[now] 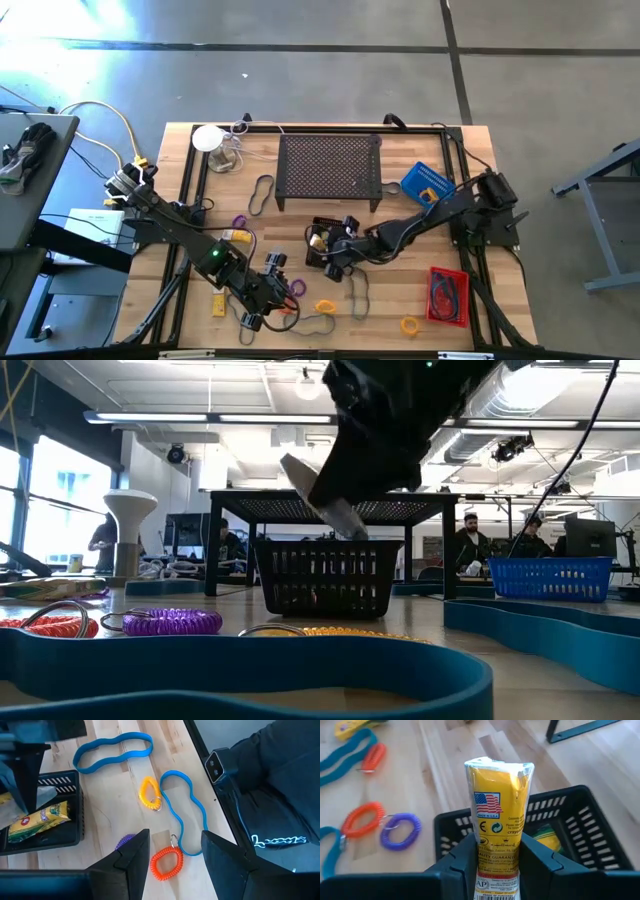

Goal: Pick & Place Office Desk Supplies
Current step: Put the yellow crayon box into the black bin, then put the purple spring keychain into the blue bin

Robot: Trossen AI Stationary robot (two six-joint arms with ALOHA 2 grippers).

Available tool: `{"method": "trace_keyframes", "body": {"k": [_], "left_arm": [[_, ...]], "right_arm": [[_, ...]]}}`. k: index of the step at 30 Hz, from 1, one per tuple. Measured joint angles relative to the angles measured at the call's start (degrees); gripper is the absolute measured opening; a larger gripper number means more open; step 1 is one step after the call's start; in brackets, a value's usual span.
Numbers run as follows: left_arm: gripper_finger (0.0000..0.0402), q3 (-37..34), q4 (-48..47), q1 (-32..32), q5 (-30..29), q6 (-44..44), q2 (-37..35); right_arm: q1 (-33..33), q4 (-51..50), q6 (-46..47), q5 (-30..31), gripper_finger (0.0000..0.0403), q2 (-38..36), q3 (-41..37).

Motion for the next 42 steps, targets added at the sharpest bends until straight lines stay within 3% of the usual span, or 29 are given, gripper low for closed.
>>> {"method": "trace_keyframes", "body": {"k": [17, 30, 42], "left_arm": [[0.0173, 0.00, 0.00, -0.28, -0.02, -1.23, 0.00], [0.0173, 0.00, 0.00, -0.72, 0.00, -2.29, 0.00], [0.0173, -1.80, 0.02, -0.72, -0.07, -2.25, 0.00]], "right_arm": [[1.17, -4.44, -7.92, -0.25, 0.0115, 0.26, 0.02], [1.31, -3.79, -12.20, 4.30, 0.0269, -0.35, 0.02], [3.95, -7.04, -14.44, 3.09, 0.0269, -10.41, 0.28]]}}
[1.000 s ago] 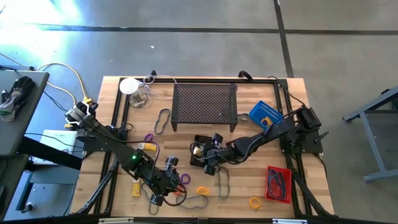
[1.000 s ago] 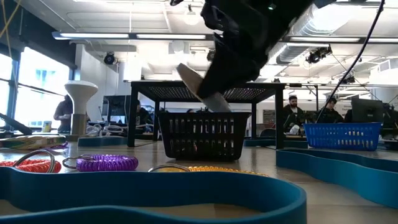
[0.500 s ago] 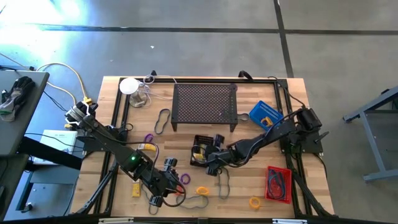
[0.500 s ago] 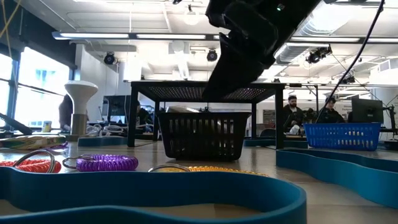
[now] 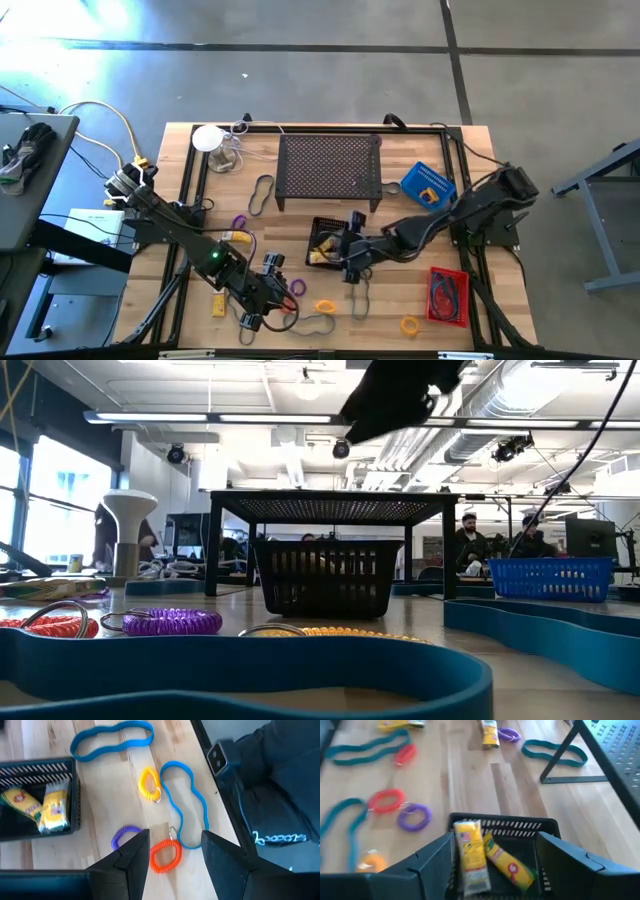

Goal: Pick & Place Office Desk Supplies
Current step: Put the purple spring keychain into the blue bin

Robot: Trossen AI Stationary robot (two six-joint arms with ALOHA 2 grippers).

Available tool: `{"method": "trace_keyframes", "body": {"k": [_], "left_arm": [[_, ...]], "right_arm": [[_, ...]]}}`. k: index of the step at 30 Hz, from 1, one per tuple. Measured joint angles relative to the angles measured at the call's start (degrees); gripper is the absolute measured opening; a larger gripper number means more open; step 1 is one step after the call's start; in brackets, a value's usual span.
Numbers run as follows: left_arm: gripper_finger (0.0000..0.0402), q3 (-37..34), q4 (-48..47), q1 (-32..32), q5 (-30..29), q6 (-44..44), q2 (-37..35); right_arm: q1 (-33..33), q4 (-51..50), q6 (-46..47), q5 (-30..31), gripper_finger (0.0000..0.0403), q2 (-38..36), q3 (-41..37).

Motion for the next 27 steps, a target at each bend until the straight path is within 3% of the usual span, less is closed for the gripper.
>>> {"method": "trace_keyframes", "body": {"k": [7, 10, 15, 23, 27], "left_arm": [[0.0173, -4.40, 2.79, 0.67, -3.91, -2.30, 0.00], [0.0173, -6.12, 4.64, 1.47, -5.37, -2.44, 0.00], [0.0173, -7.74, 7.66, 3.26, -5.77, -2.30, 0.00], [0.0173, -12.70, 15.18, 4.33, -5.84, -0.42, 0.00], [0.0173, -16.04, 20.02, 4.33, -5.81, -0.47, 0.00]], "right_arm": [[3.44, -12.38, 13.38, -12.36, 0.0266, -3.72, 0.04], [6.08, -18.88, 21.50, -14.39, 0.0265, -3.78, -0.02], [11.79, -24.35, 27.49, -11.41, 0.0265, -3.23, -0.02], [19.47, -24.63, 27.59, 3.42, 0.0265, -3.26, -0.04], [21.20, -24.63, 27.59, 6.79, 0.0265, -3.26, -0.07]]}}
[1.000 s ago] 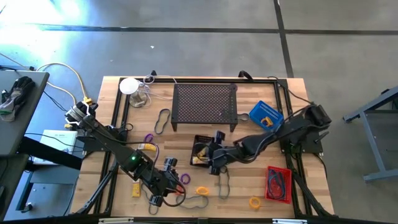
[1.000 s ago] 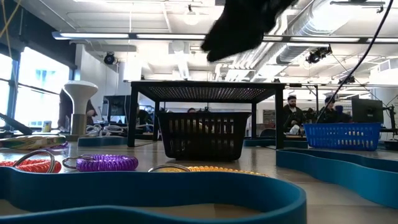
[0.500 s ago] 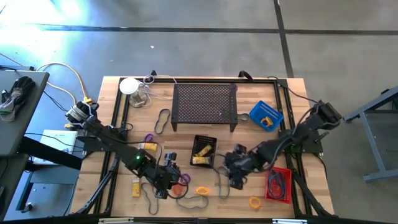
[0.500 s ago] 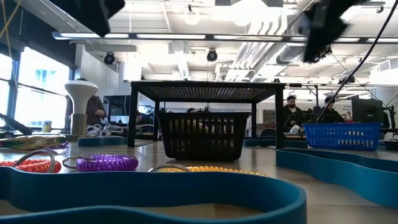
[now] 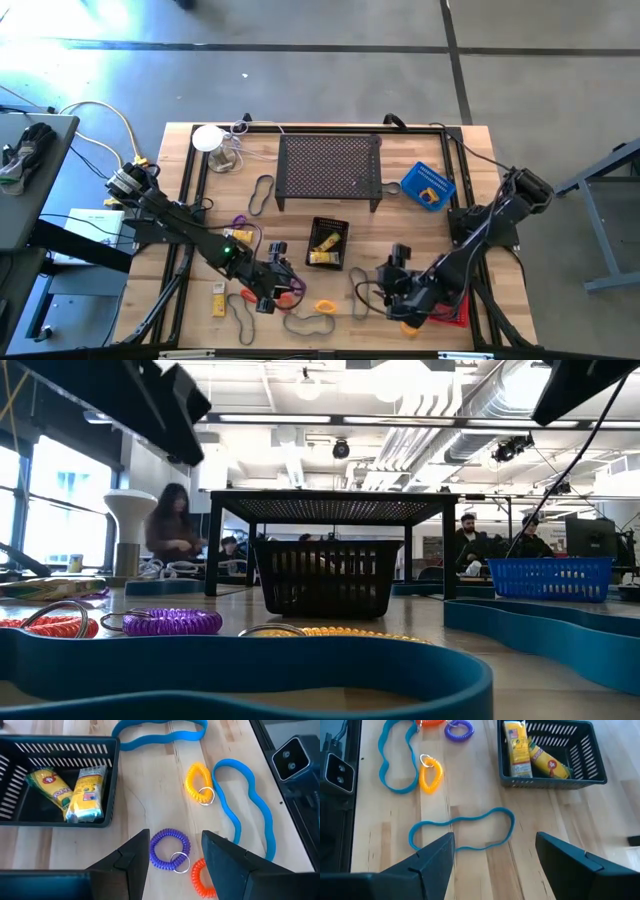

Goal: Pick & Place Office Desk Supplies
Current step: Put the purple spring keychain into the blue bin

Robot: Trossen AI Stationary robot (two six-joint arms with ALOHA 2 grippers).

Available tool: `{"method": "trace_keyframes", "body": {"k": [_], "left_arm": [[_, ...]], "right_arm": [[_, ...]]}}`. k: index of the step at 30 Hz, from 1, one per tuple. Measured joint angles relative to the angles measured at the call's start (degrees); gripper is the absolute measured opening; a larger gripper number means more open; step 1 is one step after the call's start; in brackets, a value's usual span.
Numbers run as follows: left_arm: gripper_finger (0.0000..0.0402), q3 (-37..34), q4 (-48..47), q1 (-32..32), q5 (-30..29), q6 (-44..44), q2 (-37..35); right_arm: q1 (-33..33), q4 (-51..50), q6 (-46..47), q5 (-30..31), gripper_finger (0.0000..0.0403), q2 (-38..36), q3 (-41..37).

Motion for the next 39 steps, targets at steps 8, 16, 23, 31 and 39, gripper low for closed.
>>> {"method": "trace_keyframes", "body": {"k": [8, 16, 23, 31, 39], "left_arm": [[0.0173, -3.34, 3.67, -0.01, 0.37, 4.96, 2.36], [0.0173, -3.45, 6.55, 2.22, 4.38, 6.70, 8.94], [0.0173, -3.45, 6.94, 5.86, 11.33, 6.72, 9.38], [0.0173, -3.44, 5.54, 7.85, 10.32, 4.23, 10.06], [0.0173, -3.28, 6.07, 7.69, 8.08, 3.18, 14.59]], "right_arm": [[-0.13, 0.07, 0.00, 0.70, 0.0265, 0.00, -0.02], [-0.34, 0.32, -0.03, 1.93, 0.0265, 0.00, -0.02], [-0.34, 1.07, -1.31, 2.19, 0.0265, 0.00, -0.02], [-0.34, 1.44, -1.49, 2.19, 0.0265, 0.00, -0.02], [-0.30, 1.77, -1.50, 2.15, 0.0265, 0.00, -0.02]]}}
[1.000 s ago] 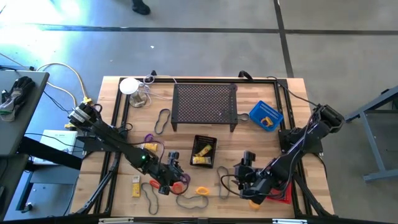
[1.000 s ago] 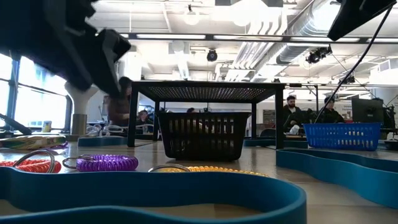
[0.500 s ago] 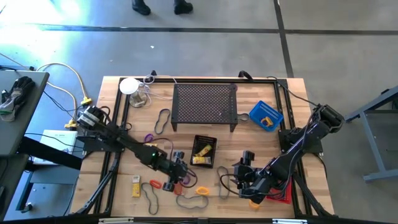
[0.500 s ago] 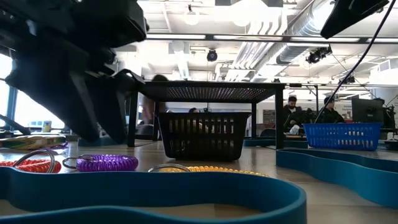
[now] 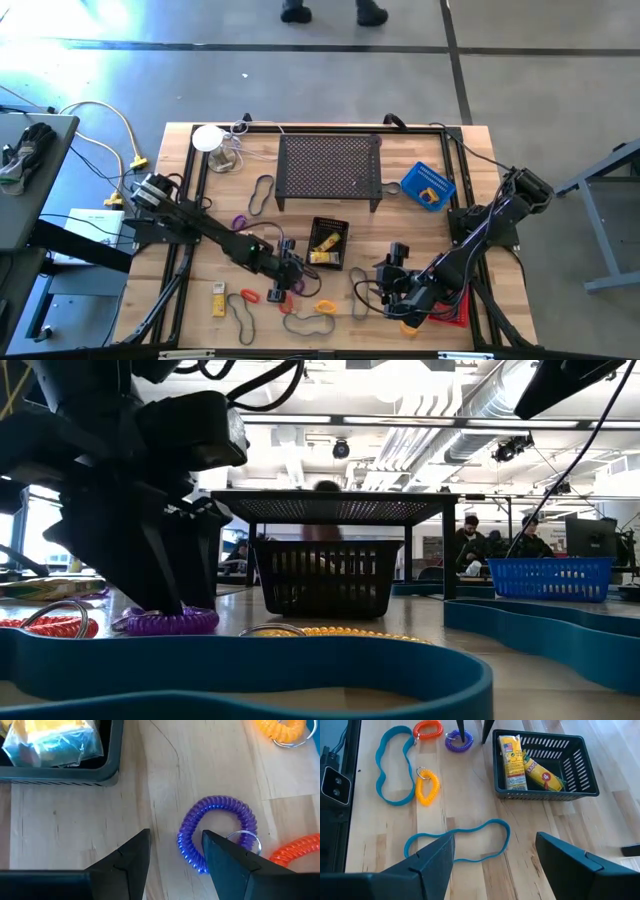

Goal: Pick & Place Office Desk Supplies
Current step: Put the purple spring keychain into the blue bin

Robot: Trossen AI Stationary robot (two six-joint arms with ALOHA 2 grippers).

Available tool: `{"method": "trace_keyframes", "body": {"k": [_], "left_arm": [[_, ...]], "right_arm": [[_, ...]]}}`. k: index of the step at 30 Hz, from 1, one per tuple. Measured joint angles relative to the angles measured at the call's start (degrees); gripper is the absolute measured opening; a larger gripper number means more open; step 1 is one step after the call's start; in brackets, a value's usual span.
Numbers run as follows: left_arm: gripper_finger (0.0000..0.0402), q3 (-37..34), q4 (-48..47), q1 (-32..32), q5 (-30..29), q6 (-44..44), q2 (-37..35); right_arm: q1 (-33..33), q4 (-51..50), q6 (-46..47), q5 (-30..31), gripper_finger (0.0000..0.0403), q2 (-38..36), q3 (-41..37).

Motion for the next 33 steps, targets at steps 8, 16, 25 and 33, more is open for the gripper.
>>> {"method": "trace_keyframes", "body": {"k": [8, 16, 25, 33], "left_arm": [[0.0137, 0.07, -1.68, -1.54, -3.90, -0.20, 0.21], [0.0023, -0.02, -2.25, -1.83, -4.52, -1.91, 0.32], [0.0008, -0.08, -5.54, -1.74, -3.34, -4.07, -0.83], [0.0006, -0.66, -11.53, -2.27, -2.31, -3.82, -8.38]], "right_arm": [[0.00, 0.00, -0.03, 0.04, 0.0265, 0.02, 0.00], [0.00, 0.00, -0.01, 0.13, 0.0265, 0.02, 0.00], [0.00, 0.00, -0.01, 0.17, 0.0265, 0.02, 0.00], [0.00, 0.71, -0.01, 0.17, 0.0265, 0.04, -0.02]]}}
